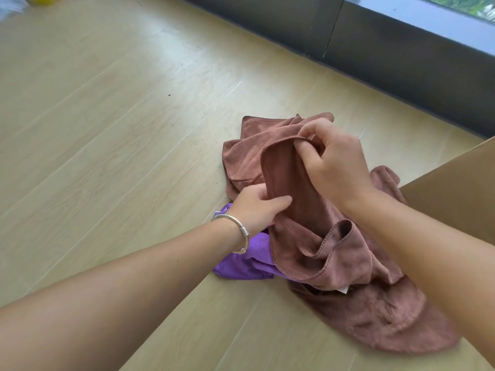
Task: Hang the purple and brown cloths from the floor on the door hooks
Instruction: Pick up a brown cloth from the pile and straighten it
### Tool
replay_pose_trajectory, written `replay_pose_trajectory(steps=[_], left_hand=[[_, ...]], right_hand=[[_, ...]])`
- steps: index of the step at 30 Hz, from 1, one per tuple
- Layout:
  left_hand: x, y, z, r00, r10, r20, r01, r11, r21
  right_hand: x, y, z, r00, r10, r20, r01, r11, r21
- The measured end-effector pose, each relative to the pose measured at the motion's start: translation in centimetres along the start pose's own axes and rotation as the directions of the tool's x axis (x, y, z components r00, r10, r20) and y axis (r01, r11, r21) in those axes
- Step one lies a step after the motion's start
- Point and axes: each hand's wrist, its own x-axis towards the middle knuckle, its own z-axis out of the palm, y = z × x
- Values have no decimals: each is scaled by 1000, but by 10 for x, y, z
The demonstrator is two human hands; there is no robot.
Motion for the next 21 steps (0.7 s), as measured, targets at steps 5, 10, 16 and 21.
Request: replay_pose_trajectory(steps=[5, 10, 16, 21], left_hand=[[6, 5, -3, 978, 116, -175, -116, 993, 9], [10, 17, -18, 954, 260, -152, -257, 966, 41], [9, 30, -24, 866, 447, -224, -445, 893, 66], [18, 33, -57, 779, 503, -374, -488, 861, 142]], right_hand=[[5, 5, -10, 994, -40, 105, 40, 999, 6], [-1, 10, -12, 980, -82, 180, 76, 996, 37], [2, 11, -9, 956, -95, 277, 98, 995, 3], [8, 25, -20, 887, -37, 461, 149, 967, -208]])
